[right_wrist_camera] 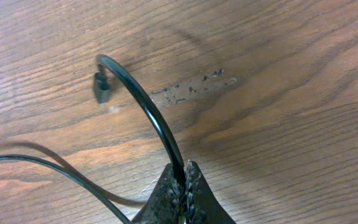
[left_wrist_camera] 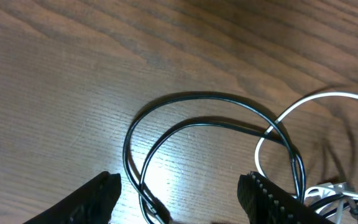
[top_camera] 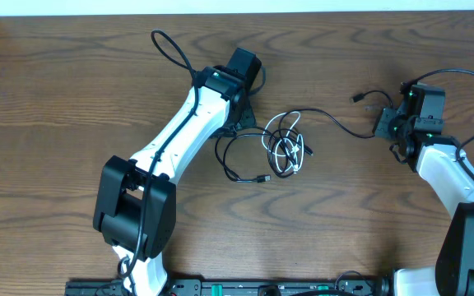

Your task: Untangle cables

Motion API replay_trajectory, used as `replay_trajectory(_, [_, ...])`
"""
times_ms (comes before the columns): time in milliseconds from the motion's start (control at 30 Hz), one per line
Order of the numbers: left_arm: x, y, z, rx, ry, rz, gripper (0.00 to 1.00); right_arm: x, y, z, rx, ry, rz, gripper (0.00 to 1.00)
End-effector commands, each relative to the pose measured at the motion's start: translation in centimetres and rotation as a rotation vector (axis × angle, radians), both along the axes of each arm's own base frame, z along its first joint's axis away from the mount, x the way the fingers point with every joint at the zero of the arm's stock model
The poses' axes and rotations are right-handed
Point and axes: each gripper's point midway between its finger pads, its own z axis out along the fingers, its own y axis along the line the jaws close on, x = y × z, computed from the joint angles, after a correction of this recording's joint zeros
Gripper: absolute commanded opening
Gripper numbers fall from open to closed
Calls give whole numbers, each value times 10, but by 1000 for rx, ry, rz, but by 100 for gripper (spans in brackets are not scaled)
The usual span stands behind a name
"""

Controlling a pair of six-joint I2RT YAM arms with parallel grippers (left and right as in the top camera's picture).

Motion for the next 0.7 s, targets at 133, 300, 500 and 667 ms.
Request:
replay_trajectory(133, [-1,5,-9,25,4,19,66,0,9,-2,29,5,19,2])
replay_trajectory(300, [-1,5,-10,25,3,19,66,0,10,-3,33,6,22,2])
replay_trajectory(500, [2,4,-13,18,-10,18,66,-1,21,-3,73,9,62,1])
replay_trajectory(667, [4,3,-16,13,-20,19,66,-3,22,-5,75,23,62,1])
